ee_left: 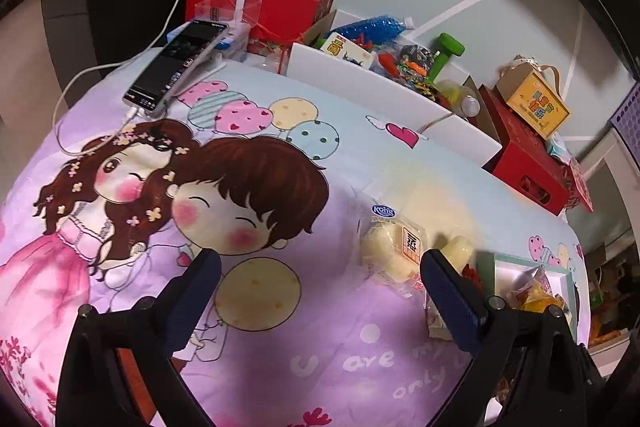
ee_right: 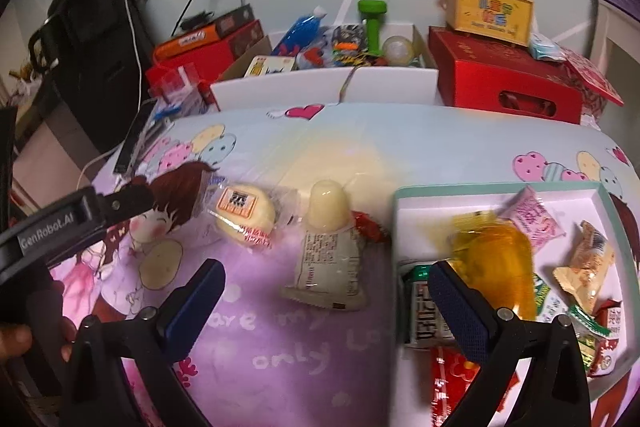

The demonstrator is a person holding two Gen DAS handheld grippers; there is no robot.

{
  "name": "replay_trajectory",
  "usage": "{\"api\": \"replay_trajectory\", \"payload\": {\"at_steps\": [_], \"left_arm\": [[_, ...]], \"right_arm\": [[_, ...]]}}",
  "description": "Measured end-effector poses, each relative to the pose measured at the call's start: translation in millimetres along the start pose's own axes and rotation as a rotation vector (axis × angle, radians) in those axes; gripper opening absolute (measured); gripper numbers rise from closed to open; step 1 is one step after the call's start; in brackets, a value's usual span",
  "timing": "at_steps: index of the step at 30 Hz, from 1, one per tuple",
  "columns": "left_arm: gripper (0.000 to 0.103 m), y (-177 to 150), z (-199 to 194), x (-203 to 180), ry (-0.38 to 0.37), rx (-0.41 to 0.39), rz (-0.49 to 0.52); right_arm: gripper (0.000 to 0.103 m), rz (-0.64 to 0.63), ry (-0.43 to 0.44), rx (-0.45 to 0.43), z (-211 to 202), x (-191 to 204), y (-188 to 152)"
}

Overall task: Organize snacks
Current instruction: 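Move both open tools toward the round bun bag and white milk pack, then grasp the Kong bun bag with the left tool while the right tool grasps the milk pack's bottle top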

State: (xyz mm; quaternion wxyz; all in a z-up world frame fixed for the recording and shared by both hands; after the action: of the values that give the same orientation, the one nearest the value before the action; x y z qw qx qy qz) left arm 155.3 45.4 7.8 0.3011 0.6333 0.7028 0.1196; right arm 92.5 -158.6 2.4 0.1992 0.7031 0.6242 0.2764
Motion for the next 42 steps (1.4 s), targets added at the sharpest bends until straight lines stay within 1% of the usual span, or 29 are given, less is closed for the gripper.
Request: {"api": "replay_trajectory", "payload": {"at_steps": [2,6,7,8,10,12,14,18,22,24,27,30,33,37,38,39,42], "left_arm": [[0.1,-0.5,4.0,-1.0,-0.008,0.001,-0.003],[0.1,-0.1,13.3,-3.9,-0.015,-0.003,-0.001],[0.1,-0.3,16.3,-4.8,-0.02,0.003,0.002],[0.1,-0.1,18.4,-5.1,-0.025,0.009,0.005],[0.1,-0.3,26.1,-8.4,-0.032,0.035,0.018],[0.1,-0.6,32.2,-12.7,-0.029,0.057,0.036],[0.1,-0.7,38.4,-16.5,-0.021,0.077,0.047],[0.1,0.1,46.8,-23.8,-0.053,0.095,0.05],[0.1,-0.2,53.4,-32.7,-0.084,0.106,0.071],[0.1,0.1,55.7,-34.9,-0.086,0.111,0.076],[0.099,0.6,60.4,-36.1,-0.104,0.118,0.068],[0.098,0.2,67.7,-37.3,-0.116,0.132,0.061],[0.094,-0.7,74.2,-39.1,-0.123,0.142,0.055],[0.091,-3.0,83.5,-43.0,-0.131,0.161,0.055],[0.085,-3.3,84.4,-44.2,-0.133,0.163,0.056],[0.083,-3.8,85.8,-45.6,-0.136,0.167,0.058],[0.08,-5.8,90.7,-48.7,-0.131,0.184,0.059]], "right_arm": [[0.101,0.0,0.007,0.012,5.2,0.5,-1.2],[0.091,0.019,0.024,0.025,12.6,-2.9,-1.2],[0.09,0.024,0.027,0.028,14.6,-4.7,-1.2],[0.09,0.028,0.026,0.027,16.1,-6.3,-1.1],[0.084,0.032,0.027,0.027,19.3,-7.0,0.0],[0.08,0.036,0.031,0.033,23.7,-8.4,0.7],[0.079,0.038,0.031,0.035,26.5,-9.4,1.0],[0.07,0.036,0.037,0.029,28.9,-9.4,3.2],[0.067,0.026,0.038,0.013,33.1,-4.8,12.6],[0.066,0.004,0.03,0.008,36.5,-1.3,17.4],[0.058,-0.016,0.012,0.01,42.5,-1.3,20.9],[0.057,-0.012,0.009,0.02,50.5,-5.1,22.8],[0.054,-0.012,0.01,0.025,57.0,-8.3,24.4],[0.054,-0.021,0.02,0.028,62.7,-8.4,25.1],[0.054,-0.024,0.024,0.033,65.4,-8.1,24.8],[0.054,-0.026,0.025,0.037,67.1,-7.7,24.5],[0.054,-0.03,0.024,0.049,72.6,-7.3,23.1]]}}
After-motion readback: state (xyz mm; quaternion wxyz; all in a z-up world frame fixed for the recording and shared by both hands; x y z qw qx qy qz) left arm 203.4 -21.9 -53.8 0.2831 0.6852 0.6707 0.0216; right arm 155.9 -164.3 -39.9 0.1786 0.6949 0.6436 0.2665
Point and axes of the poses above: each gripper's, at about its wrist camera, not at the fingertips, and z roughly the way its jaws point, x to its left, y to its top, the point moved 1 cm from there along z, roughly the way its jaws point, and after that the axes turned 1 degree about -x, right-handed, at the moved point
